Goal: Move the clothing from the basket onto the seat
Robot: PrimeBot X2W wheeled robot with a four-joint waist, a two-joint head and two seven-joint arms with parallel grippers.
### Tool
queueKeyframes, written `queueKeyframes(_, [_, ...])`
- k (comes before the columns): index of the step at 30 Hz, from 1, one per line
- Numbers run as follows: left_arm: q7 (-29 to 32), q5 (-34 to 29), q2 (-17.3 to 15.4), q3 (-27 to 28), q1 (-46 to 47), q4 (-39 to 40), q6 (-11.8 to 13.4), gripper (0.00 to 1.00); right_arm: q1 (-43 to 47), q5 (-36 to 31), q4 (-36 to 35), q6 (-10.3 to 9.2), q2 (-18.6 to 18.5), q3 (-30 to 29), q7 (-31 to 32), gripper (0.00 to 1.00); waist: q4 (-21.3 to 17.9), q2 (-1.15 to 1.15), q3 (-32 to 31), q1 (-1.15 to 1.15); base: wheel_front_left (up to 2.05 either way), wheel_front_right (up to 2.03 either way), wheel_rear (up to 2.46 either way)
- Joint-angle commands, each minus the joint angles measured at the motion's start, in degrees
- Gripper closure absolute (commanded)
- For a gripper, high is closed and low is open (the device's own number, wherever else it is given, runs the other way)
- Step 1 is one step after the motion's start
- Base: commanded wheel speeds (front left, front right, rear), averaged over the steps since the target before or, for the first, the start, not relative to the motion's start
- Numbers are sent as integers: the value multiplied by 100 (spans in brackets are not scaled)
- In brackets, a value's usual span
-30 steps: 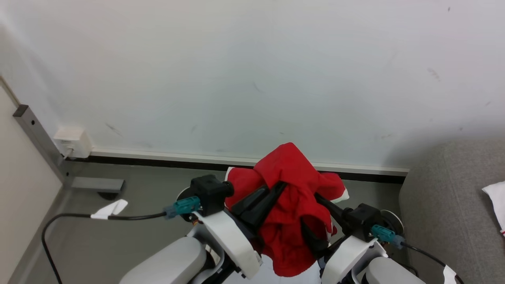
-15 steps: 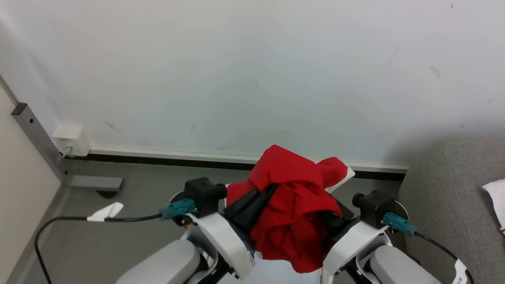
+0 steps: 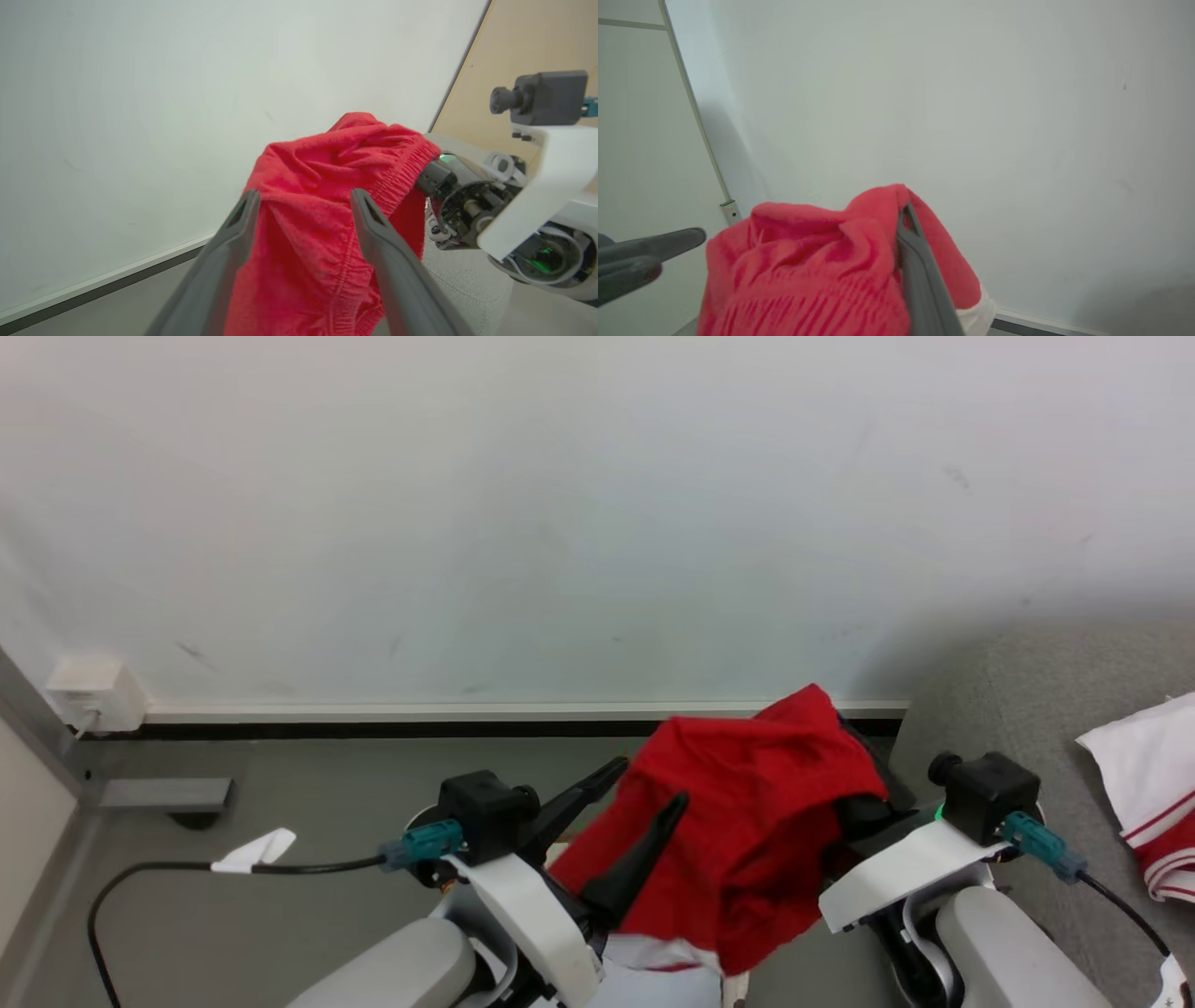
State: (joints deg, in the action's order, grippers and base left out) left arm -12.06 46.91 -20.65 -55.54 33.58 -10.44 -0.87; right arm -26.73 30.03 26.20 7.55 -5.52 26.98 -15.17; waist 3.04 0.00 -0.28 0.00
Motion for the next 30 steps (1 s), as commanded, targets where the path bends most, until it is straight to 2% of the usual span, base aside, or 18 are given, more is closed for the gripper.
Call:
queueKeyframes(1, [-20,-23,-33,14,-89,19,17,0,81,-98,-49,-13,-15,-101,4,100,-115,0,17,0,0,0,0])
queueKeyframes(9, [-89,-99,-80,-15,-155,60,45,0,136,-344,-458,-13,-151,-652,5,100,-670,0,94,0,0,0,0])
queueKeyframes(21, [-266,-449,-148,50,-194,166,-41,0,452,-775,-1473,-13,-499,-1654,5,100,-1782,0,262,0,0,0,0])
queueKeyframes(30, [-304,-953,-245,163,-233,170,-47,0,859,-950,-2174,-13,-370,-2102,47,100,-2497,0,469,0,0,0,0])
